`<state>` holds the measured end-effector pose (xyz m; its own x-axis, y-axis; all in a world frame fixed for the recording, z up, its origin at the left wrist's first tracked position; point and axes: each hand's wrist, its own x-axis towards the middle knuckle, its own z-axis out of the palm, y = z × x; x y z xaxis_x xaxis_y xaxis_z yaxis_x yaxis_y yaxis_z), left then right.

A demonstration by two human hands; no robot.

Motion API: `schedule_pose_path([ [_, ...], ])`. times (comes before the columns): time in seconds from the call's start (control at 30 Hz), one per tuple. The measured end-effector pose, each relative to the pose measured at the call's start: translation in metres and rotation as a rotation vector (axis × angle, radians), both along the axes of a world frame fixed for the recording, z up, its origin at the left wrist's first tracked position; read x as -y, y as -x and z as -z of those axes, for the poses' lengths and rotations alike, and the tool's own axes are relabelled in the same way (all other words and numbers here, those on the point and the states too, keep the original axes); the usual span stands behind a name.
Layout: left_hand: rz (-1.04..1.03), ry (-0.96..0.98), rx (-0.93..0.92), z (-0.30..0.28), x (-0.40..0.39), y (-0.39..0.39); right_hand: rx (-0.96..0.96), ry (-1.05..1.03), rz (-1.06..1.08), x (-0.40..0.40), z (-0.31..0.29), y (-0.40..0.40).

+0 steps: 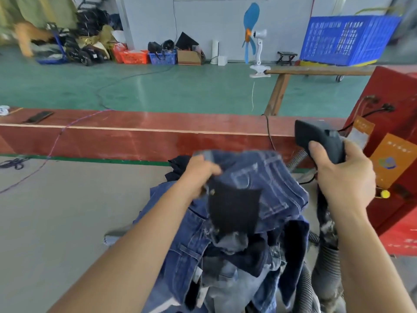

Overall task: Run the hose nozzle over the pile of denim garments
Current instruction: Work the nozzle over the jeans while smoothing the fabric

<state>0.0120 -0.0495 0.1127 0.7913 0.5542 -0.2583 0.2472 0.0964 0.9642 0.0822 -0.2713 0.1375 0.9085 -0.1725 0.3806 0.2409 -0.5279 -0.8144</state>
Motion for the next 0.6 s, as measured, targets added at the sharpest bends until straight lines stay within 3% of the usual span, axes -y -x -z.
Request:
schedule_pose_path([
  [0.07,0.018,0.135,-0.119,0.046,-0.009,0.018,0.000,0.068,-0.072,-0.008,0.001,0.002],
  [0.13,-0.102,0.226,-0.195,0.079,-0.016,0.028,0.004,0.132,-0.150,-0.017,0.002,0.007],
  [0.27,-0.164,0.386,-0.109,0.088,-0.017,0.036,-0.035,0.265,-0.356,-0.036,0.007,0.016],
  [0.37,0.011,0.322,0.122,0.078,-0.017,0.040,-0.059,0.345,-0.473,-0.047,0.012,0.023],
  [0.5,0.045,0.233,0.323,0.060,-0.031,0.029,-0.015,0.383,-0.499,-0.058,0.020,0.028],
  [0.53,0.067,0.200,0.280,0.065,-0.035,0.030,-0.011,0.382,-0.494,-0.059,0.020,0.028],
  [0.6,0.204,-0.017,-0.032,0.077,-0.034,0.042,-0.019,0.379,-0.500,-0.059,0.022,0.028],
])
